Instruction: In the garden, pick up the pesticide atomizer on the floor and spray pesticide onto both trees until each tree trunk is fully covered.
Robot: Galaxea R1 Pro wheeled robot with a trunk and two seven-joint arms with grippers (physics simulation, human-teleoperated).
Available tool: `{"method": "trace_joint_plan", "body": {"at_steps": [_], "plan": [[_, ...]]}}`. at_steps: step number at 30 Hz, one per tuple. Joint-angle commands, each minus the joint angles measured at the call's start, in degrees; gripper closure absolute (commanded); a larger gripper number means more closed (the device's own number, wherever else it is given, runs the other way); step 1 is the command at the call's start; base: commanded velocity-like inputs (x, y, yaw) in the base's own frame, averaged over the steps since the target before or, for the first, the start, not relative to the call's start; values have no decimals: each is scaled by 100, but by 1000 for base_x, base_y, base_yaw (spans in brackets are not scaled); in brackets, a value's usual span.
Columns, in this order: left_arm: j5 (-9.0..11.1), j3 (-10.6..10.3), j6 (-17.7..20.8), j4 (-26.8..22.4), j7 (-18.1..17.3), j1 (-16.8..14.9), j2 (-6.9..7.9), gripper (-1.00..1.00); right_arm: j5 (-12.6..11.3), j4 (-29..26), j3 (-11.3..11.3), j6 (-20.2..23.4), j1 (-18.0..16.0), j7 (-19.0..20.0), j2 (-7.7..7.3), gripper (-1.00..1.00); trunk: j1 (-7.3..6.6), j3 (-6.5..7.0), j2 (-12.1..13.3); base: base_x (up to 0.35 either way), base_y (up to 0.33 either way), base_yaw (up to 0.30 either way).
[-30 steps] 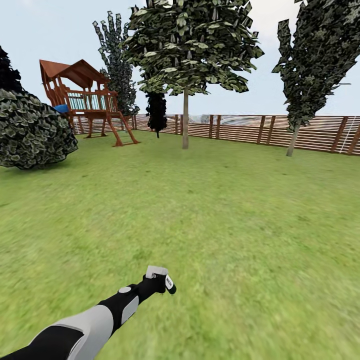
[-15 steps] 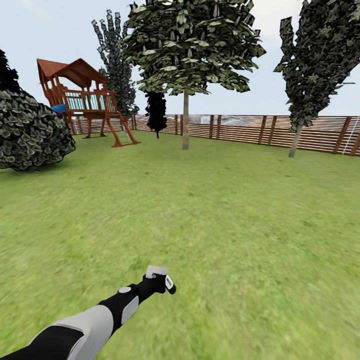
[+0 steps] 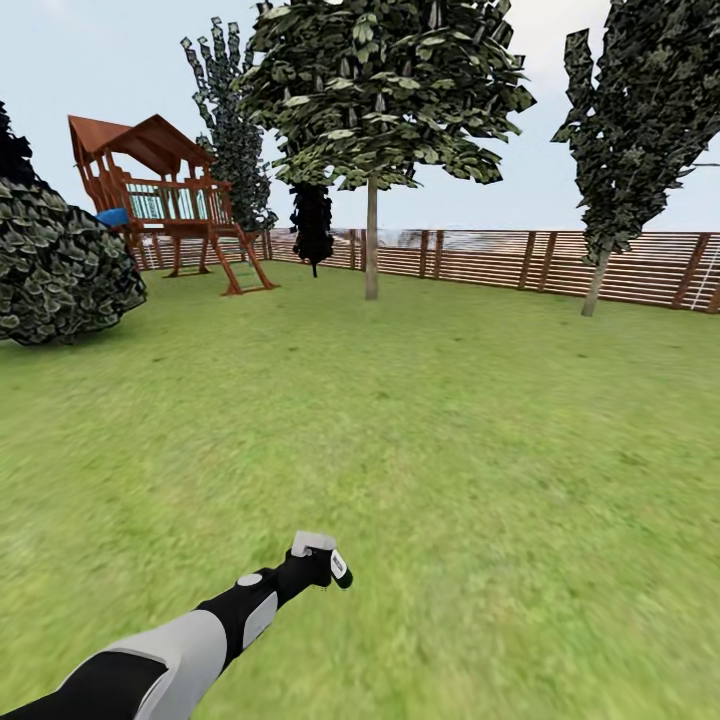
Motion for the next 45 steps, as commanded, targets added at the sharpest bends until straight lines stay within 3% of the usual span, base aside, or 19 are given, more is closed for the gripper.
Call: {"method": "trace_joint_plan", "body": {"at_steps": [1, 45], "plan": [[61, -44, -21, 8, -12, -6, 0, 100, -48, 25, 40, -39, -9, 26, 1, -100, 7, -7, -8, 350, 0, 0], [61, -56, -21, 10, -12, -6, -11, 100, -55, 25, 37, -39, -9, 26, 7, -100, 7, -7, -8, 350, 0, 0]]}}
